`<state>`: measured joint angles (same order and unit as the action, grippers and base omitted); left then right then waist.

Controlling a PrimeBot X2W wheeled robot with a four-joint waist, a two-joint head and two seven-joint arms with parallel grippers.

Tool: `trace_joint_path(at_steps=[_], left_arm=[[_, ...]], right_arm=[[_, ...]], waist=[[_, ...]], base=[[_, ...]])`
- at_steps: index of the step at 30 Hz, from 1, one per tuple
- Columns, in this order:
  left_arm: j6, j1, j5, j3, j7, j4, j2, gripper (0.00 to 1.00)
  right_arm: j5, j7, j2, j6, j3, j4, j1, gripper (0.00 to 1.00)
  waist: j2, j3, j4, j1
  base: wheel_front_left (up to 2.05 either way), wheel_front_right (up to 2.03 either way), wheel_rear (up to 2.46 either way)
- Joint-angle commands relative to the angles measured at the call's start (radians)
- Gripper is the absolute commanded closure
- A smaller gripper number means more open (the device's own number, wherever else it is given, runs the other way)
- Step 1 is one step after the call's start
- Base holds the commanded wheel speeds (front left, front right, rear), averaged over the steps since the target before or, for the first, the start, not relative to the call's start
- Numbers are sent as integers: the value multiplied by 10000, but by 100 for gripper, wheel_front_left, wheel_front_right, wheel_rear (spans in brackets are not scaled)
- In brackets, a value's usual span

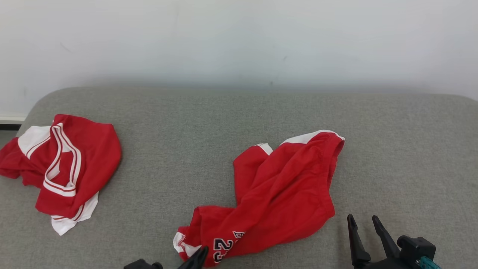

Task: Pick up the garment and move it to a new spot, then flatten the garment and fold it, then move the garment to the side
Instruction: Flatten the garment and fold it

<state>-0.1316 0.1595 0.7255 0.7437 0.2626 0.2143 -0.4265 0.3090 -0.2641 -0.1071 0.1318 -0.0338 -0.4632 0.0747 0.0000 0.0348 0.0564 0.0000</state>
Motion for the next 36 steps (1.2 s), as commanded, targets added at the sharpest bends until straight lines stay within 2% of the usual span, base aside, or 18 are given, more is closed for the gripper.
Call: trace_joint_path(at_steps=[1,10,13,17,18,19,20,23,28,32,36], left_arm=[[21,-294,193,-25,22,-334,-65,100],[21,-1450,1922,283,-204,-2296,-209,100],[34,-1566,2012,346,-297,-2333,-252,100],[216,-1574,1676,625,-444,-1661,-192,100],[253,-1547,1594,712,-486,-1461,-165,80],[246,-1569,1667,721,-472,-1279,-62,53],[266,-1541,1619,728,-440,-1120,-22,0],[236,-1420,1679,613,-308,-926,83,0],[223,-1121,1661,-250,-74,-1000,-167,0],[316,-668,1162,-839,-3,-710,-432,0],[274,-104,330,-793,9,20,-566,0]], right_arm=[[78,-11,-11,-24,5,13,-195,0],[114,-11,6,-24,67,38,-374,0],[110,-11,12,-24,89,45,-353,0],[116,-11,4,-24,19,-49,-289,0],[132,-11,-15,-24,-1,-66,-264,0],[149,-11,-36,-24,-5,-76,-246,0],[159,-11,-46,-24,-22,-79,-220,0],[181,-11,-107,-24,-8,-76,-185,0],[156,-11,-133,-24,46,-42,-202,0],[119,-11,-86,-24,47,-31,-147,0],[98,-11,-60,-24,-55,-86,35,0]], waist=[[0,-113,111,0],[0,-245,346,0],[0,-231,383,0],[0,-235,378,0],[0,-236,366,0],[0,-239,362,0],[0,-228,339,0],[0,-190,299,0],[0,-93,200,0],[0,26,94,0],[0,179,-104,0]], base=[[0,0,0],[0,0,0],[0,0,0],[0,0,0],[0,0,0],[0,0,0],[0,0,0],[0,0,0],[0,0,0],[0,0,0],[0,0,0]])
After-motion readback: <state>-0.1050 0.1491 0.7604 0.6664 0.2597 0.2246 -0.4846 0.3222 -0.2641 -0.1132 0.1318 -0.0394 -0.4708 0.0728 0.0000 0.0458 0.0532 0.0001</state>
